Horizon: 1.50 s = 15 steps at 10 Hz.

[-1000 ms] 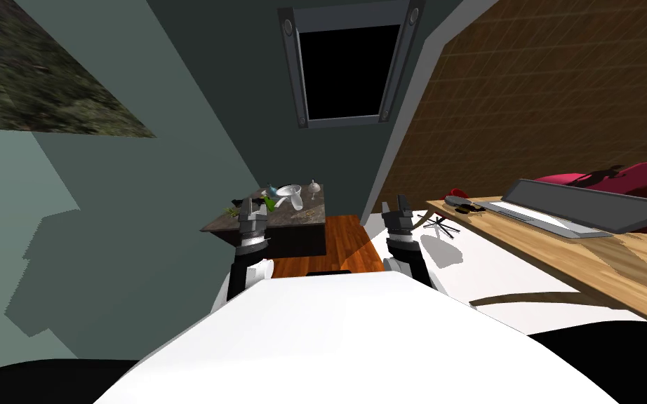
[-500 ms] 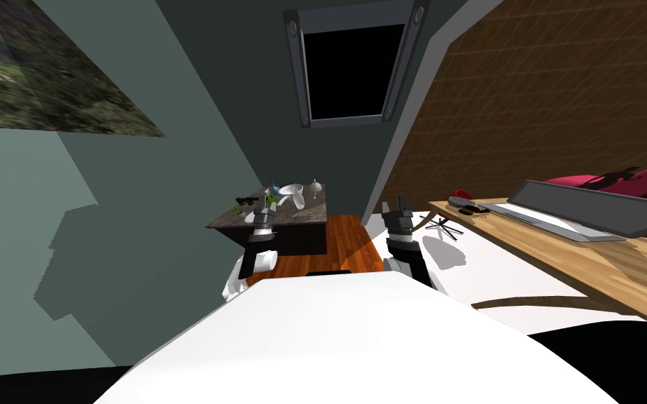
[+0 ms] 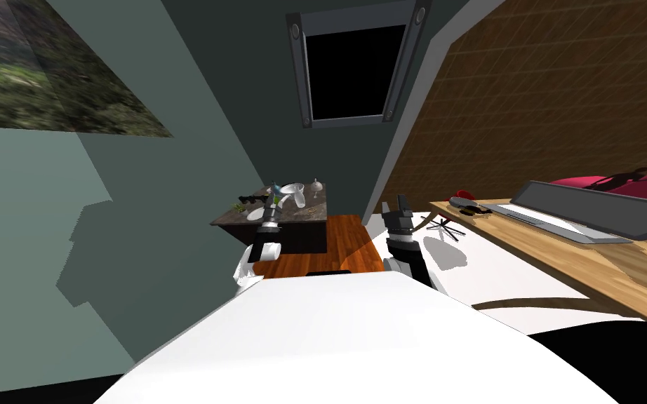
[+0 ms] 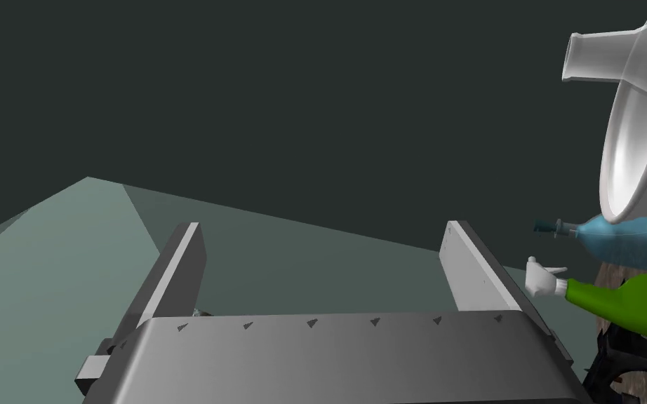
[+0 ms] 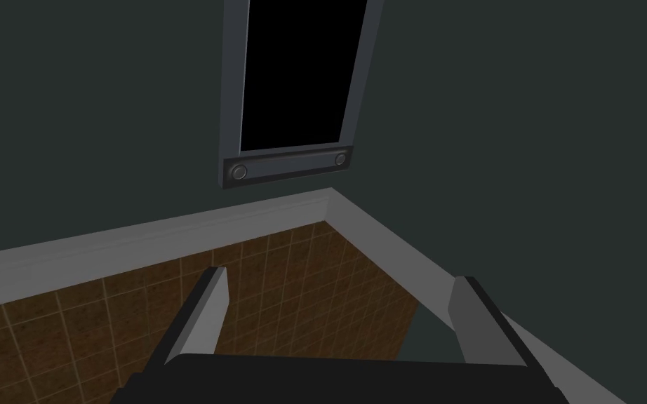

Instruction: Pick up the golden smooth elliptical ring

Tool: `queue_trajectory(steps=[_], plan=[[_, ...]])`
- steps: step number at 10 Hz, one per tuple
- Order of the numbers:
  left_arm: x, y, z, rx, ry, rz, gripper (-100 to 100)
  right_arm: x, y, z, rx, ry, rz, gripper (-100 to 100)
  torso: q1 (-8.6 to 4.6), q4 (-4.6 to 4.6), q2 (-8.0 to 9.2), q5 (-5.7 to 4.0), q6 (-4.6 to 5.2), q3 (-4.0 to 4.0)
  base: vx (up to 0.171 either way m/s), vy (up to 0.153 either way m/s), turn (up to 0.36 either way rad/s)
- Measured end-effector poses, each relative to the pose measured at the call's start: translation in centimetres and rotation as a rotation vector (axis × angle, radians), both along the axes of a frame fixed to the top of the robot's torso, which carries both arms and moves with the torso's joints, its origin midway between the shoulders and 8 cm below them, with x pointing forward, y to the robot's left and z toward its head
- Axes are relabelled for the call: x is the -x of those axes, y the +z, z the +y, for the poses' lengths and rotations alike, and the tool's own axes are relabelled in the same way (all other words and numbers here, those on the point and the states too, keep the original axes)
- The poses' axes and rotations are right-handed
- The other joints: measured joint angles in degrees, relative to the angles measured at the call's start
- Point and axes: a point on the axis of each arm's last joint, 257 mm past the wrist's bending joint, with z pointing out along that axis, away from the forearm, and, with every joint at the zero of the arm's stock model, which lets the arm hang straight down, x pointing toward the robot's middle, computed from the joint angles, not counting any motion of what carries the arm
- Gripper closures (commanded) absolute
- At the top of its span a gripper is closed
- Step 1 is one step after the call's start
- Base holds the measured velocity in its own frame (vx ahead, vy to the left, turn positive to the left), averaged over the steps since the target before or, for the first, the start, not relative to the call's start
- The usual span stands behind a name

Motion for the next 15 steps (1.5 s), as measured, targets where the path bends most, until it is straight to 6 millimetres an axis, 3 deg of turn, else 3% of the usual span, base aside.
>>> queue_trajectory(steps=[8,15], plan=[[-7.8,-2.9,-2.1,0.043,-0.050,0.144,-100,0.0,0.0,0.0,0.000,0.000,0.000,0,0.06,-0.01,-0.07,0.01,0.00,-0.04,-0.021,0.003,0.025],[-13.3,-5.4,-3.2,0.071,-0.063,0.268,-100,0.0,0.0,0.0,0.000,0.000,0.000,0,0.06,-0.02,-0.07,0.02,-0.01,-0.04,-0.015,0.008,0.017]])
